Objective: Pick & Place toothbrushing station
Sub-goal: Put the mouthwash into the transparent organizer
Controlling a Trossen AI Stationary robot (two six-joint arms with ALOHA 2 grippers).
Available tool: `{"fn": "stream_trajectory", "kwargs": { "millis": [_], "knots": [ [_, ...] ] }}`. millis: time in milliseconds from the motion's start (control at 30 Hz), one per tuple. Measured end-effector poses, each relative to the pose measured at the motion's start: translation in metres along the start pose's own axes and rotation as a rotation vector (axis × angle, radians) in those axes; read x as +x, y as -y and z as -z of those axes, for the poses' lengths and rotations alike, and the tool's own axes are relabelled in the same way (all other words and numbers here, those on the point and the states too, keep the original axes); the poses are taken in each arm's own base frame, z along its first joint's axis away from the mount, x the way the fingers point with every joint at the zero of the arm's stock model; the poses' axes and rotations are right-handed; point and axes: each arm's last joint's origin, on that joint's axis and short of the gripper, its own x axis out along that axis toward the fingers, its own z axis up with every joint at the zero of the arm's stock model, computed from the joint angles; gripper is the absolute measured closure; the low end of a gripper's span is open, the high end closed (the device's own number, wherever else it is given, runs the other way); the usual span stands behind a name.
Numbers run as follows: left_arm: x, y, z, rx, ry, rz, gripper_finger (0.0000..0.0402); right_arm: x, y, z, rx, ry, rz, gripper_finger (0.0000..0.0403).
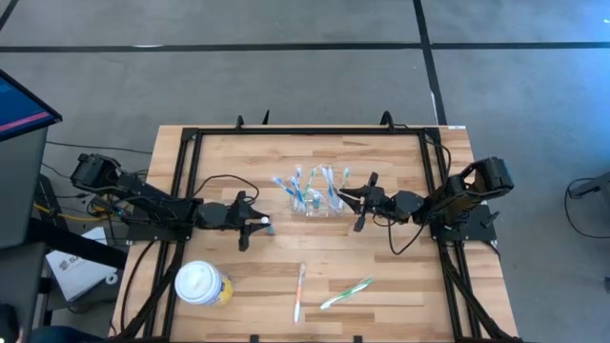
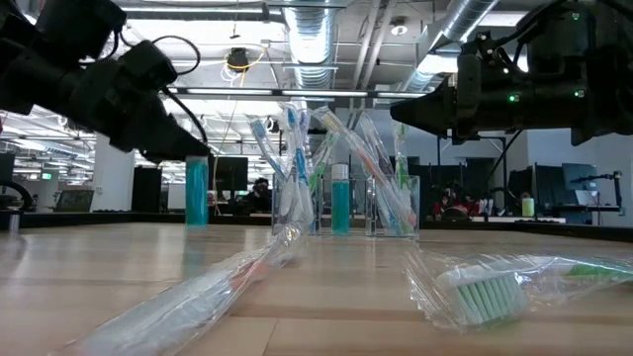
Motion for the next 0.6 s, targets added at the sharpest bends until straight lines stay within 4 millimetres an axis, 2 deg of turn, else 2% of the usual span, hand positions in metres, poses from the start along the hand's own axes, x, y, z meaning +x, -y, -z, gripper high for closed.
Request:
{"fn": "stream_trajectory", "kwargs": {
  "millis": [167,333,600],
  "knots": [
    [0.006,0.007,-0.021,-0.023,0.061,0.022,0.0298,0.0,0.0,0.0,0.0,0.0,0.0,0.0341],
    [0.01,0.013,-0.039,-0.032,0.114,0.033,0.0306,0.0,0.0,0.0,0.0,0.0,0.0,0.0341],
    [0.013,0.017,-0.054,-0.044,0.154,0.041,0.0302,0.004,-0.002,-0.003,0.005,0.016,0.0,0.0341]
  ]
}}
